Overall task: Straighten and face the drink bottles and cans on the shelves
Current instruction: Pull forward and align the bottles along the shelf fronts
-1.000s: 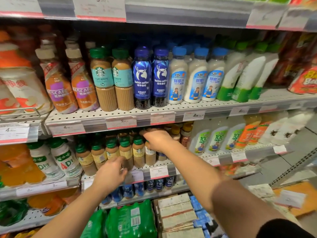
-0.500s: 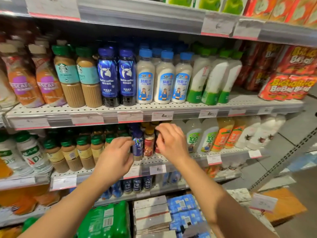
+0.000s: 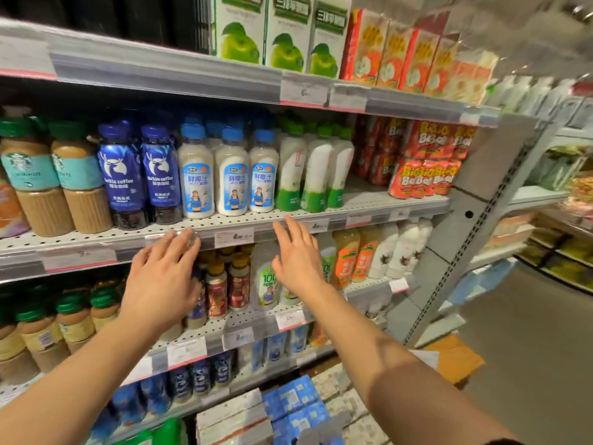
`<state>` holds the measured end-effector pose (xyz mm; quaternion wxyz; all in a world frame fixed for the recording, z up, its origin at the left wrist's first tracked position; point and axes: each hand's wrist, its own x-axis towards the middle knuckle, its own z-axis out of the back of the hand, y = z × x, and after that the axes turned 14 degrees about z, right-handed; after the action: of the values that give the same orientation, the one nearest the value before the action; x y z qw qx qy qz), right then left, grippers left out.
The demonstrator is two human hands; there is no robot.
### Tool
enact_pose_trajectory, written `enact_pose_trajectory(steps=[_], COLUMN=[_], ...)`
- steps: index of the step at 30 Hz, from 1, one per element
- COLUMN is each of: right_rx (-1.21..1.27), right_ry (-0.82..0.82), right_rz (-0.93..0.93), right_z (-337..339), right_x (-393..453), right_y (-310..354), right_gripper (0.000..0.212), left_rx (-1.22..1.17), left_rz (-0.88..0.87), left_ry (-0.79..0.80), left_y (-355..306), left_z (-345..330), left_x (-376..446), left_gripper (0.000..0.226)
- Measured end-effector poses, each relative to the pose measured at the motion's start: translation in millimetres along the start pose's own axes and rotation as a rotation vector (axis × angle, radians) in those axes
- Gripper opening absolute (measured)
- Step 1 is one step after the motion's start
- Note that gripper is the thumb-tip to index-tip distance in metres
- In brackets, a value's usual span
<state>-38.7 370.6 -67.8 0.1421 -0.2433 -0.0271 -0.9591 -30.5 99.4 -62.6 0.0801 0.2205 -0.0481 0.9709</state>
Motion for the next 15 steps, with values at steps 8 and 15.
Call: enact_pose_trajectory(steps=[8,15], right_rx=[0.025,0.107], right_ry=[0.154,0.145], right_rz=[-0.073,-0.070], right_z=[18.5,15.9], right_x=[4.2,1.4], right_y=[9.6,4.1], right_gripper=[0.089,0.092], left_rx=[-0.082,-0.084], left_rz=[-0.010,0.025], left_ry=[0.000,0.003], left_y=[-2.0,-6.7], left_z=[1.2,8.3], left_x=[2.0,2.5], left_gripper=[0.074,0.064])
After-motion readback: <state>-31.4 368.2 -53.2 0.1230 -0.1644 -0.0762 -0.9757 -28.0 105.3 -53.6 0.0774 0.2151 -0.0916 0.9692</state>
